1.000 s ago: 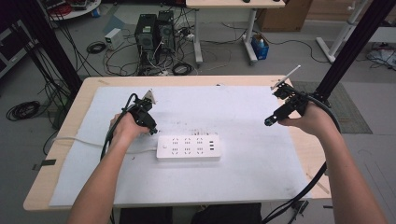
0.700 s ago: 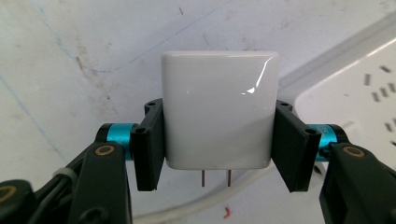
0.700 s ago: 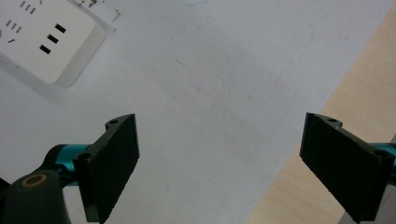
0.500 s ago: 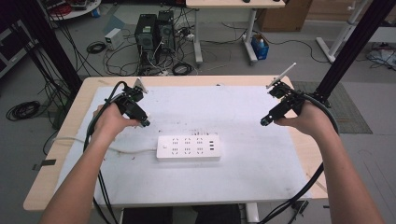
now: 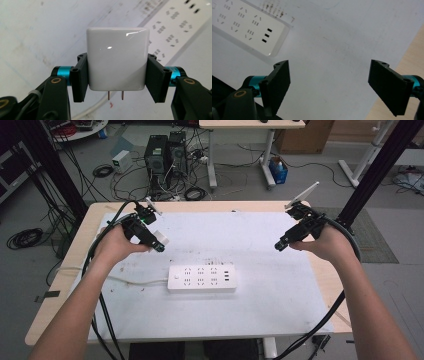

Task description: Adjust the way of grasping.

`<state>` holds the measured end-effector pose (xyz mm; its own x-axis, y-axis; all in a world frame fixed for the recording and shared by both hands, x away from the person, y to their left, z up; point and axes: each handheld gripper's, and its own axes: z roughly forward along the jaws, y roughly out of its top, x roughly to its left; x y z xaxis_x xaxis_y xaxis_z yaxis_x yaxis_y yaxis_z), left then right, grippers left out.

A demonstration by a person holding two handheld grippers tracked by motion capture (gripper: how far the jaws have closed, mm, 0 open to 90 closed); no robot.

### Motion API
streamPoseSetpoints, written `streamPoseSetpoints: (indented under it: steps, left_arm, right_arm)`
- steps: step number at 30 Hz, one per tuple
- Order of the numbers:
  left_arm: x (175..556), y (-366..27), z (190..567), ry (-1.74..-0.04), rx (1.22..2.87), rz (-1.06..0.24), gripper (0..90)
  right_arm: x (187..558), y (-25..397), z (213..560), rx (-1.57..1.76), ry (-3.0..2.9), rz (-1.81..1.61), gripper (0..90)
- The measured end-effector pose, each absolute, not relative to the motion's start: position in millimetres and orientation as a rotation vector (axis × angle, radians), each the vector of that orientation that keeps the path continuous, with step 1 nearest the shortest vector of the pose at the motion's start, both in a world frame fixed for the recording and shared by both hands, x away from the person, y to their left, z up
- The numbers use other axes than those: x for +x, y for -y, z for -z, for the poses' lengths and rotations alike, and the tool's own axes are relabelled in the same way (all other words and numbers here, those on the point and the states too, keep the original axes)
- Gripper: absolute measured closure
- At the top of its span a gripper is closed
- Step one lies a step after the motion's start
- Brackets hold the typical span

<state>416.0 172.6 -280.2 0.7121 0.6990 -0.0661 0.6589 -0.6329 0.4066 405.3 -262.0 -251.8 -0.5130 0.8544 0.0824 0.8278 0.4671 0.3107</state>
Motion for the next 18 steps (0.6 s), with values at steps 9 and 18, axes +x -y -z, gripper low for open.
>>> streamPoseSetpoints:
  steps: [9, 18]
  left_arm:
    - [410, -140, 274, -0.683, 2.505, -0.159, 42.6]
    - [407, -113, 273, -0.423, 2.399, -0.135, 42.6]
  right_arm:
    - [403, 251, 251, 1.653, -2.621, -0.650, 17.5]
    - [402, 227, 252, 1.712, -2.714, -0.923, 24.9]
